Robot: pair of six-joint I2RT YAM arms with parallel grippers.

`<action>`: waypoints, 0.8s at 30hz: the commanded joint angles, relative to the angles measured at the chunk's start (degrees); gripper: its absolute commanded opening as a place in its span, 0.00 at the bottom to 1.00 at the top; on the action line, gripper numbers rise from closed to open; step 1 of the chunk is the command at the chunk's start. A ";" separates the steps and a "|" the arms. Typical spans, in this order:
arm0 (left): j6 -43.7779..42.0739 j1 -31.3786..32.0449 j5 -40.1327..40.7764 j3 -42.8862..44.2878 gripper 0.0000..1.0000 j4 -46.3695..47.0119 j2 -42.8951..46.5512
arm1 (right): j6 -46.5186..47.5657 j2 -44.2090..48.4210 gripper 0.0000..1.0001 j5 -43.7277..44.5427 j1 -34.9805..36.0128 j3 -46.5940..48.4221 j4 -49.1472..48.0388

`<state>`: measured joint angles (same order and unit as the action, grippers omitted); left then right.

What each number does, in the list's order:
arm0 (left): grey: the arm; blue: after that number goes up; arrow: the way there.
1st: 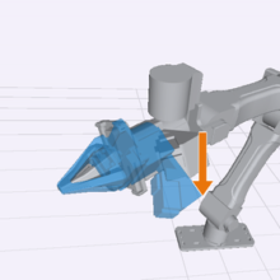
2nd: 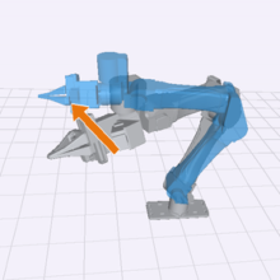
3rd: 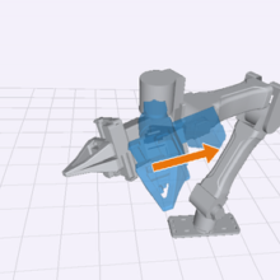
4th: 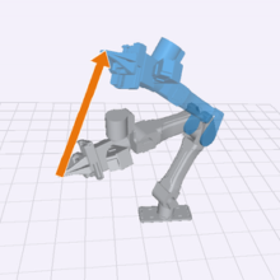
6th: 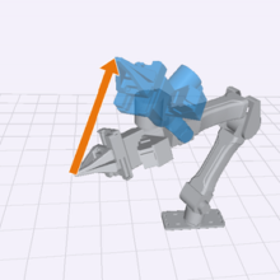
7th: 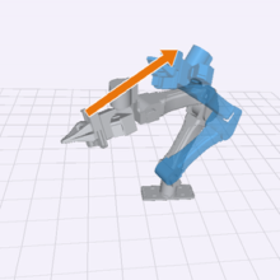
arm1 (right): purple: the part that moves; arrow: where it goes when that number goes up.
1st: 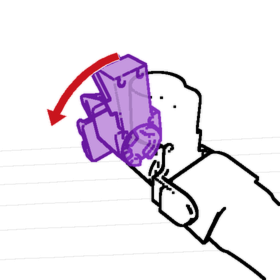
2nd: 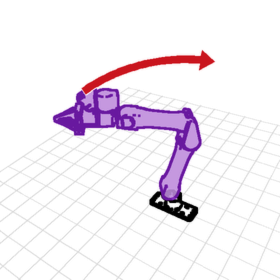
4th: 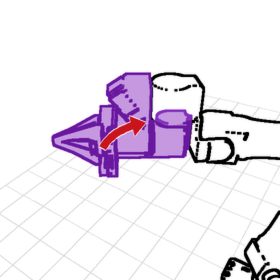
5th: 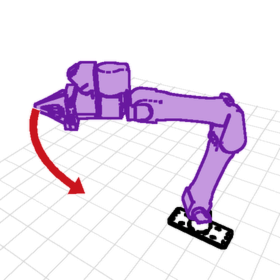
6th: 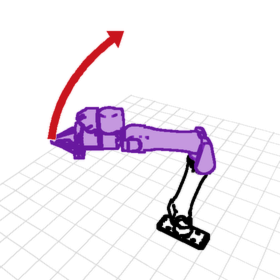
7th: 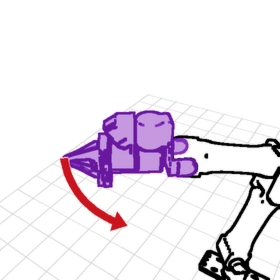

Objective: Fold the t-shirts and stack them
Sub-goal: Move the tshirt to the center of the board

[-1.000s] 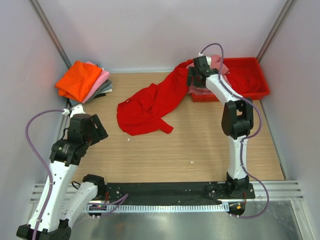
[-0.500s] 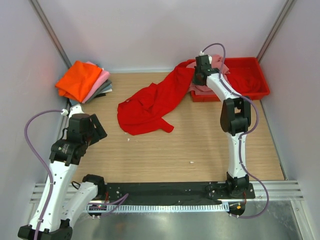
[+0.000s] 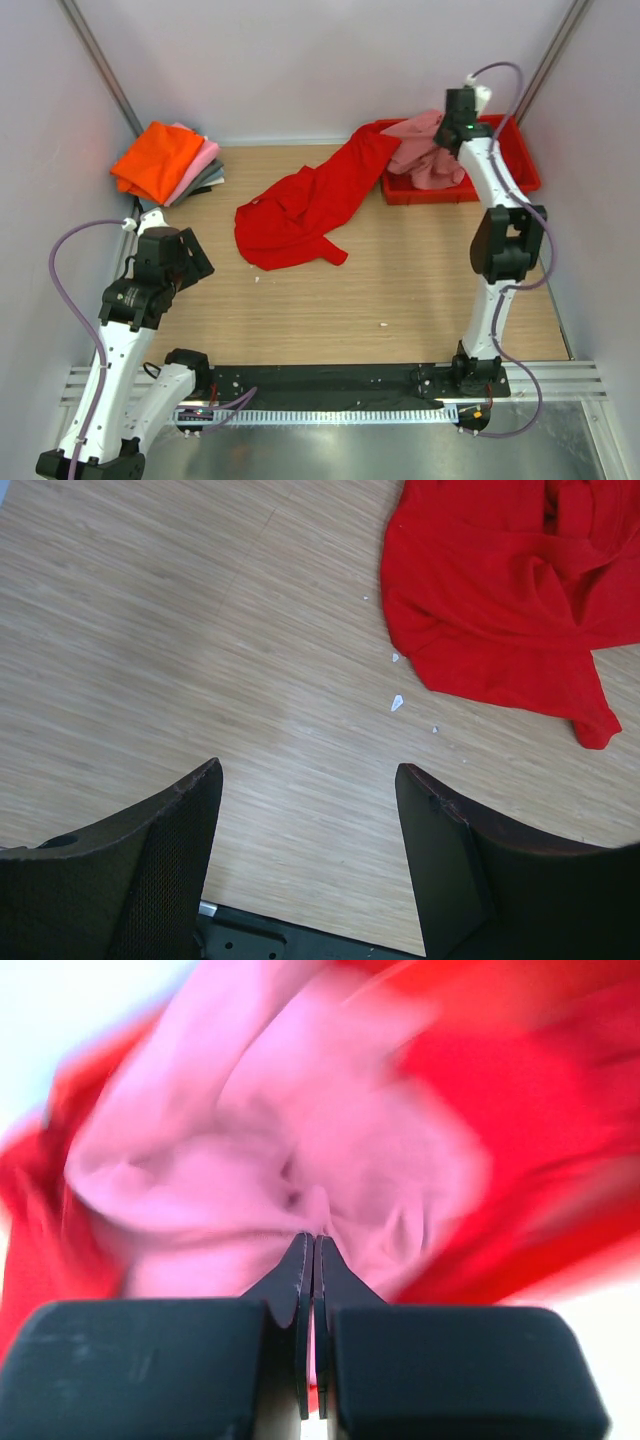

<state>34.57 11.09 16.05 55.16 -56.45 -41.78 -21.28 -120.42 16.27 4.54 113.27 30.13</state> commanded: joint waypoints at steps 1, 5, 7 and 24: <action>0.50 -0.46 0.73 1.01 0.71 0.64 0.12 | -2.62 10.55 0.01 13.25 -6.20 -2.34 -5.17; 0.50 -0.46 0.73 1.09 0.71 0.72 0.38 | -4.29 8.98 0.01 17.21 -8.84 -1.92 -2.54; 0.50 -0.46 0.73 1.01 0.71 0.81 0.38 | -4.39 5.83 0.18 13.38 -9.46 0.18 0.26; 0.50 -0.72 0.65 0.92 0.71 0.72 0.29 | -5.60 22.50 0.77 -3.34 13.82 -27.29 -6.56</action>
<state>34.57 10.79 16.08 55.16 -56.45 -41.82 -24.56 -105.86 18.11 14.63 92.01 29.36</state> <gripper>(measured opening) 0.710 0.776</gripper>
